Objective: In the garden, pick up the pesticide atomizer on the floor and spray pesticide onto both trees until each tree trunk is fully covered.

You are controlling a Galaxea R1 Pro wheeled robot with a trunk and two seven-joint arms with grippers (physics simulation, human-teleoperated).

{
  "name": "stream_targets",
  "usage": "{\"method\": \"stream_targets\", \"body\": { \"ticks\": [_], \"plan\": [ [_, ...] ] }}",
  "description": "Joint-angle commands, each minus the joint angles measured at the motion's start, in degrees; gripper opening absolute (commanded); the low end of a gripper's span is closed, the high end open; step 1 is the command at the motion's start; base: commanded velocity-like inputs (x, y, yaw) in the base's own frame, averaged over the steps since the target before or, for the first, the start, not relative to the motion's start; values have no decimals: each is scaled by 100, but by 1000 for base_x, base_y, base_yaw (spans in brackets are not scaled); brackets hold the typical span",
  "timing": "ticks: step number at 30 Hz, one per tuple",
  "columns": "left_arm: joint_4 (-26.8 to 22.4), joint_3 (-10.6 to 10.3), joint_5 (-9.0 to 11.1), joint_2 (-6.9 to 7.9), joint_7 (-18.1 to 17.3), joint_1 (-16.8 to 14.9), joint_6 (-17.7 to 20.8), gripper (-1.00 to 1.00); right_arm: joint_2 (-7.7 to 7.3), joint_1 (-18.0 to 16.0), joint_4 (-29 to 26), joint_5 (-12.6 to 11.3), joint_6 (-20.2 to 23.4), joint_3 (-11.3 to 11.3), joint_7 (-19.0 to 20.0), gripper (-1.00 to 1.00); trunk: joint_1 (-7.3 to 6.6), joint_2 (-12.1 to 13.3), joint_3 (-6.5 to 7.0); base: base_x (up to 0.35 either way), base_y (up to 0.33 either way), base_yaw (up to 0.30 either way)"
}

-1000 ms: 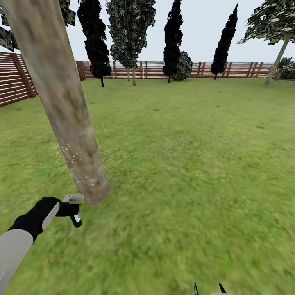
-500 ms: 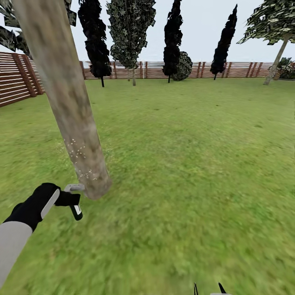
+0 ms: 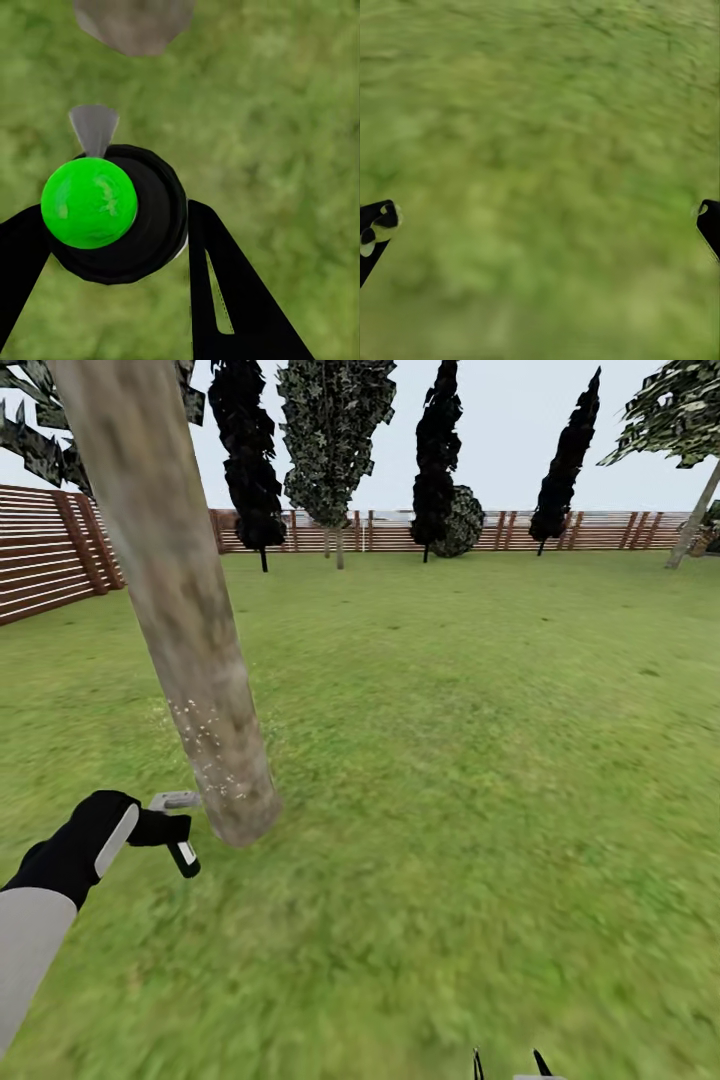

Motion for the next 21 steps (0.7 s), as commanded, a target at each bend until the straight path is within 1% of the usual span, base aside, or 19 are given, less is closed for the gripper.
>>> {"method": "stream_targets", "body": {
  "ticks": [1, 15, 17, 18, 19, 21],
  "plan": [
    [0, 0, 1, 1, 0, 7, 2, -100, -2, 0, 0, 0, 1, 1, -5, 100, 0, 0, 0, 219, -178, 3],
    [0, 7, -14, 10, 8, 24, 4, -100, 6, 0, 0, 0, 1, 1, -7, 100, 0, 0, 0, 12, -269, 0],
    [0, 10, -16, 11, 13, 50, 1, -100, 6, 0, 0, 0, 1, 1, -7, 100, 0, 0, 0, 105, -271, 0],
    [0, 14, -17, 11, 73, 61, 1, -100, 6, 0, 0, 0, 1, 1, -7, 100, 0, 0, 0, 139, -267, 0],
    [0, 16, -13, 11, 236, 72, 0, -100, 6, 0, 0, 0, 1, 1, -7, 100, 0, 0, 0, 150, -265, 38],
    [0, 19, -9, 5, 334, 78, -1, -100, 6, 0, 0, 0, 1, 1, -7, 100, 0, 0, 0, 153, -264, 105]
  ]
}}
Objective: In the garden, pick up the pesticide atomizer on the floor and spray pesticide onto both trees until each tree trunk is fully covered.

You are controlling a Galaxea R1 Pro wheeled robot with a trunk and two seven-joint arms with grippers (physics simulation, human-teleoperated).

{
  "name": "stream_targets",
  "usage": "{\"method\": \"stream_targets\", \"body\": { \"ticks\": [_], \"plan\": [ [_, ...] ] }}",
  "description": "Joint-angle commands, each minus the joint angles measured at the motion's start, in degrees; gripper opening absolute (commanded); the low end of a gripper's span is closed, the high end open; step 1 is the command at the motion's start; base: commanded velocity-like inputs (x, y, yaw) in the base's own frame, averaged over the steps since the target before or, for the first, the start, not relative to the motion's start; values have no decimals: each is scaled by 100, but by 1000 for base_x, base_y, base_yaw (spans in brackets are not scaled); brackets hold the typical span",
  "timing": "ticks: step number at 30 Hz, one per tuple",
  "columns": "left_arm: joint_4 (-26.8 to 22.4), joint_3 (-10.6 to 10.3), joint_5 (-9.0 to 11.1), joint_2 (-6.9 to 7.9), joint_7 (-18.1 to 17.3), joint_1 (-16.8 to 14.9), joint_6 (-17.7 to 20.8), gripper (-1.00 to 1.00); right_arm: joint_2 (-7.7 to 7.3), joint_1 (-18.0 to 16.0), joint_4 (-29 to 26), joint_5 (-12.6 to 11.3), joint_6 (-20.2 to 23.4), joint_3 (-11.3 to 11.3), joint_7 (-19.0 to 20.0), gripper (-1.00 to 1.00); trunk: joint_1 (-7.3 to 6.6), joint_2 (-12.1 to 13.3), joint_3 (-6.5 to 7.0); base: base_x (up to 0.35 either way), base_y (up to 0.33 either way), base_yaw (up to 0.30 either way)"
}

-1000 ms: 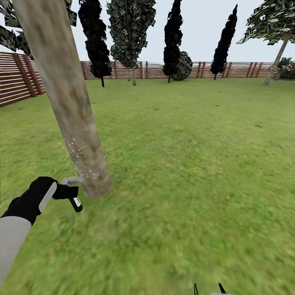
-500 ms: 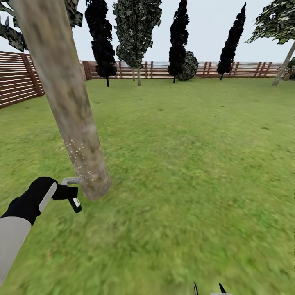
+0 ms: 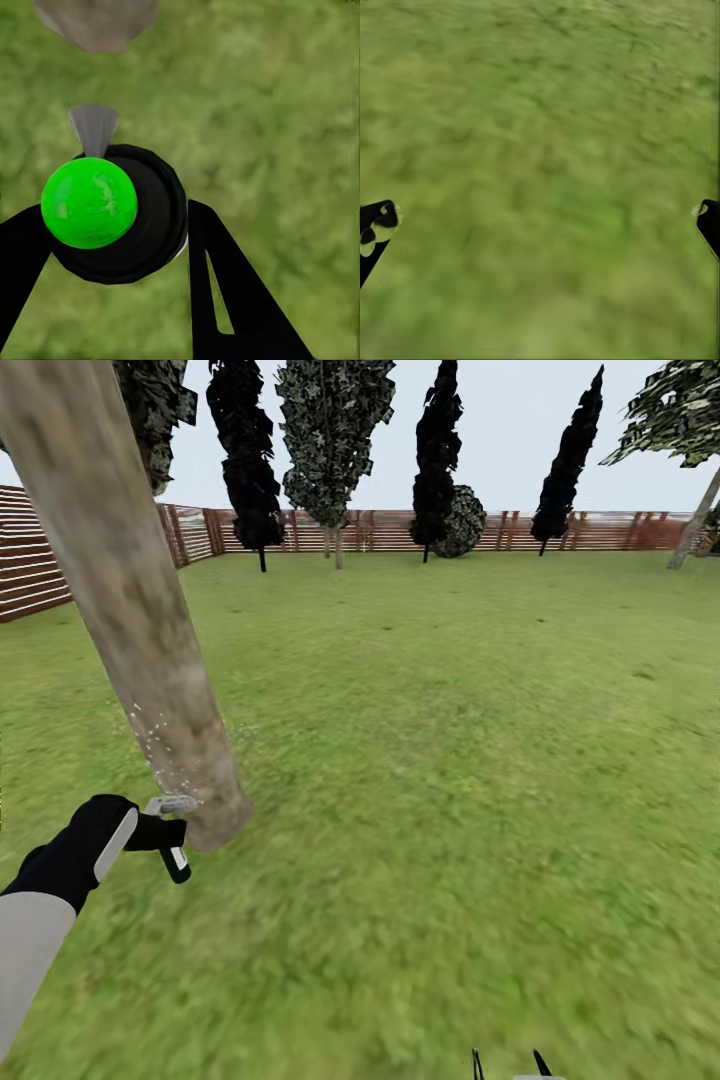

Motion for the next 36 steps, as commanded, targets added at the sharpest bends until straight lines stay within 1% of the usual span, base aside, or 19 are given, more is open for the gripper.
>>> {"method": "stream_targets", "body": {
  "ticks": [1, 14, 25, 27, 30, 36],
  "plan": [
    [0, 5, 3, -2, 22, 1, 1, -100, 0, 0, 0, 0, 0, 0, 0, 100, 0, 0, 0, 155, -264, 219],
    [10, 8, 3, -13, 46, 20, -8, -100, 0, 0, 0, 0, 0, 0, 0, 100, 0, 0, 0, 168, -251, 274],
    [105, 10, -5, 3, 63, 35, -42, -100, 0, 0, 0, 0, -9, 0, 0, 100, 0, 0, 0, 162, -250, 8],
    [105, 12, -4, 3, 84, 96, -57, -100, 0, 0, 0, 0, -9, 1, 0, 100, 0, 0, 0, 122, -252, 42],
    [105, 8, 3, -3, 372, 158, -85, -100, 16, 0, 0, 0, -9, 5, 0, 100, 0, 0, 0, 111, -255, 224],
    [105, 8, 53, -13, 385, 167, -99, -100, 26, 0, 0, 0, -7, 0, 0, 100, 0, 0, 0, 93, -262, 277]
  ]
}}
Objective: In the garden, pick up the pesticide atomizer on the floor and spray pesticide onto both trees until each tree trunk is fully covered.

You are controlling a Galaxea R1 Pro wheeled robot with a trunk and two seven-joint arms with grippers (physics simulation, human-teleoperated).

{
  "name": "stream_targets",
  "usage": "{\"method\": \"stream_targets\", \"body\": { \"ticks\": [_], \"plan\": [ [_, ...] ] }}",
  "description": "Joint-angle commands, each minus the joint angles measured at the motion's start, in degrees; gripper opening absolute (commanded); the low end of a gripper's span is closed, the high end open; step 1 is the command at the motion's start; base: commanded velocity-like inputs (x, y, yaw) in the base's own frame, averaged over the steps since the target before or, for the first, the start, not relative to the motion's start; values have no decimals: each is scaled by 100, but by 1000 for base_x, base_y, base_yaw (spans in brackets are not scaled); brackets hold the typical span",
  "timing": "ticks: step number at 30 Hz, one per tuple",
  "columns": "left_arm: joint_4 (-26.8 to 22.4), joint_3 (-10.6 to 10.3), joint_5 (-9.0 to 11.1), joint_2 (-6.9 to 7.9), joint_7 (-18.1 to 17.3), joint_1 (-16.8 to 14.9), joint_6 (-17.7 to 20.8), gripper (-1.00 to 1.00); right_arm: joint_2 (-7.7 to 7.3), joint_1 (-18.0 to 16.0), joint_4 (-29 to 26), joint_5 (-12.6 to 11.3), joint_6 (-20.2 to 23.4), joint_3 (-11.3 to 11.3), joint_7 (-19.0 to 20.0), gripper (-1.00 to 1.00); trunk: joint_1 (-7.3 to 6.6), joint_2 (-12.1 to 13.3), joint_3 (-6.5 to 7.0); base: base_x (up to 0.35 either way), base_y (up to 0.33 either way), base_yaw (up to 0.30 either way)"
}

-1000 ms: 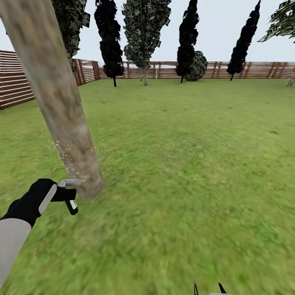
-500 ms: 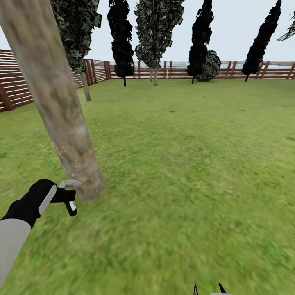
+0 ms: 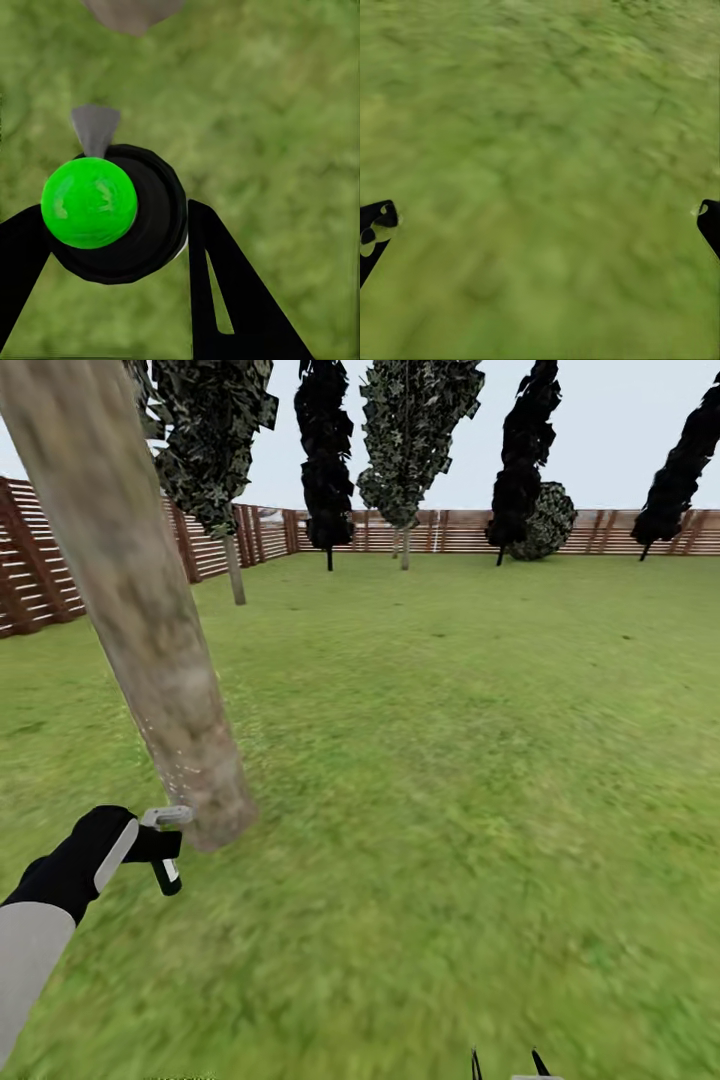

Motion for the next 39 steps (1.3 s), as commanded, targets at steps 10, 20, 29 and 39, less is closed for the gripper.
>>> {"method": "stream_targets", "body": {
  "ticks": [10, 20, 29, 39],
  "plan": [
    [2, 9, -6, -9, 11, 41, -67, -100, -7, 0, 0, 0, -10, -1, 0, 100, 0, 0, 0, 113, -263, 105],
    [-1, 150, -51, -4, 21, 274, -76, -100, 0, 0, 0, 0, -1, 0, 0, 100, 0, 0, 0, 132, -261, 176],
    [-52, 158, -48, -9, 240, 275, -76, -100, 0, 0, 0, 0, -1, 0, 0, 100, 0, 0, 0, 171, -250, 28],
    [-38, 149, -46, -9, 241, 275, -76, -100, 0, 0, 0, 0, -1, 0, 0, 100, 0, 0, 0, 179, -242, 258]
  ]
}}
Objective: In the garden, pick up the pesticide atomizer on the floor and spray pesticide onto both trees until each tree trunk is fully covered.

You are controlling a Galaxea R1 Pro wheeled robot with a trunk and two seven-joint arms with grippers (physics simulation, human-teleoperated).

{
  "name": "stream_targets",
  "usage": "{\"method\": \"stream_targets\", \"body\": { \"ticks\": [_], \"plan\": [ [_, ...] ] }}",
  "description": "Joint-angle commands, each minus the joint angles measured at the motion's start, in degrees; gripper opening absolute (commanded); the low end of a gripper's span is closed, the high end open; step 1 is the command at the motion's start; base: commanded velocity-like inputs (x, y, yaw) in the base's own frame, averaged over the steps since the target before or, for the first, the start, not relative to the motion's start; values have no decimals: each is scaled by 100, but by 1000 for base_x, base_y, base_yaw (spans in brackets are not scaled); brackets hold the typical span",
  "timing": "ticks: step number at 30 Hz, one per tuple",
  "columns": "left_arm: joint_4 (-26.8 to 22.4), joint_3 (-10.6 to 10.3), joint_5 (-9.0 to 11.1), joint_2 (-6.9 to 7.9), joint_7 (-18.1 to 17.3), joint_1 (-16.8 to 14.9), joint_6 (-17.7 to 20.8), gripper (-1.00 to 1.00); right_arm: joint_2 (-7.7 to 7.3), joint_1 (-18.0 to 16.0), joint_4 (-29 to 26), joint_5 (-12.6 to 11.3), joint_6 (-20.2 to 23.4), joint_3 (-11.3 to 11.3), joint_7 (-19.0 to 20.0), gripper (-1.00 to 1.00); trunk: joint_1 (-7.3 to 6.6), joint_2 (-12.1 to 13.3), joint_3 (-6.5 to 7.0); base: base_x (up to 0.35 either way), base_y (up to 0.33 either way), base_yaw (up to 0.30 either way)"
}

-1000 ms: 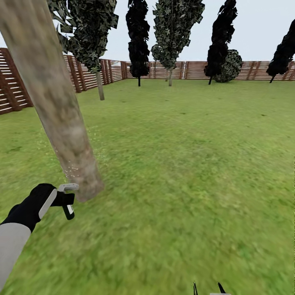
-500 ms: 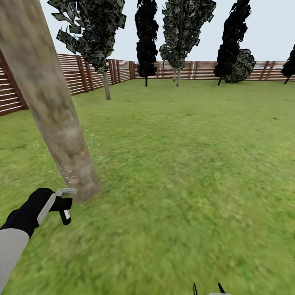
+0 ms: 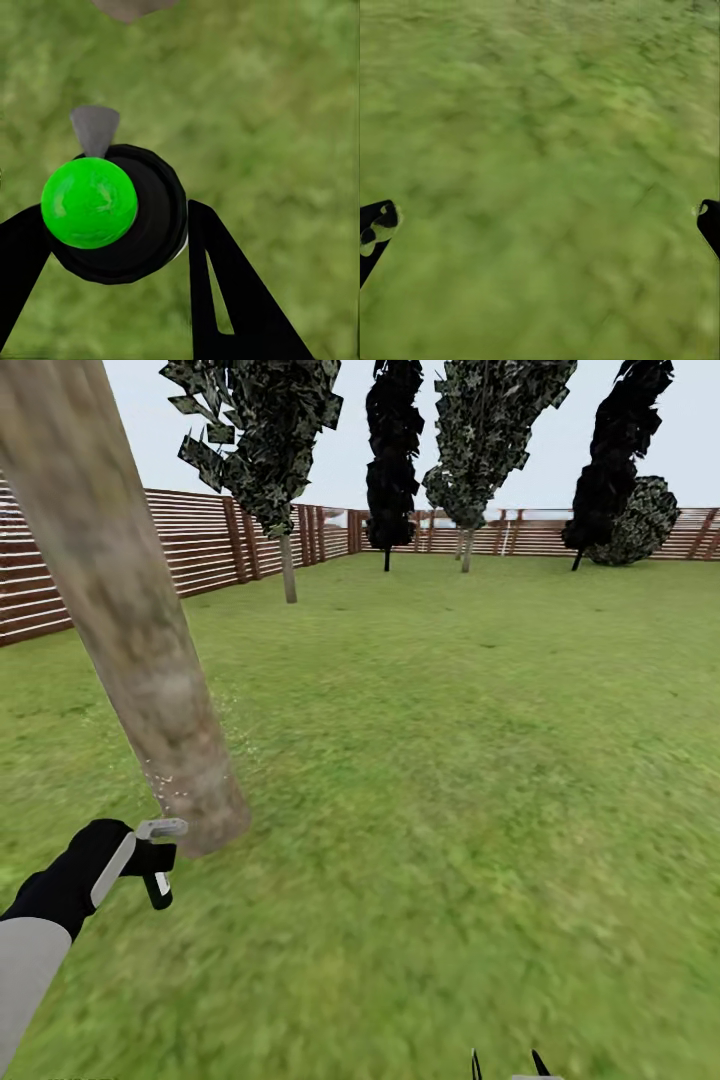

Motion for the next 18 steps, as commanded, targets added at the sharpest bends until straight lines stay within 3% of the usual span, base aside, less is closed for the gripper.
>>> {"method": "stream_targets", "body": {
  "ticks": [1, 14, 18],
  "plan": [
    [7, 0, -4, 0, 0, 0, 0, -100, 0, 0, 0, 0, 0, 0, 0, 100, 0, 0, 0, 180, -242, 182],
    [37, 0, -7, 0, 4, 0, 0, -100, -9, 0, 0, -4, 0, -9, 0, 100, 0, 0, 0, 175, -242, 11],
    [38, 96, -7, 0, 9, 0, 0, -100, -6, 0, 0, -9, 6, -9, -9, 100, 0, 0, 0, 11, -261, 195]
  ]
}}
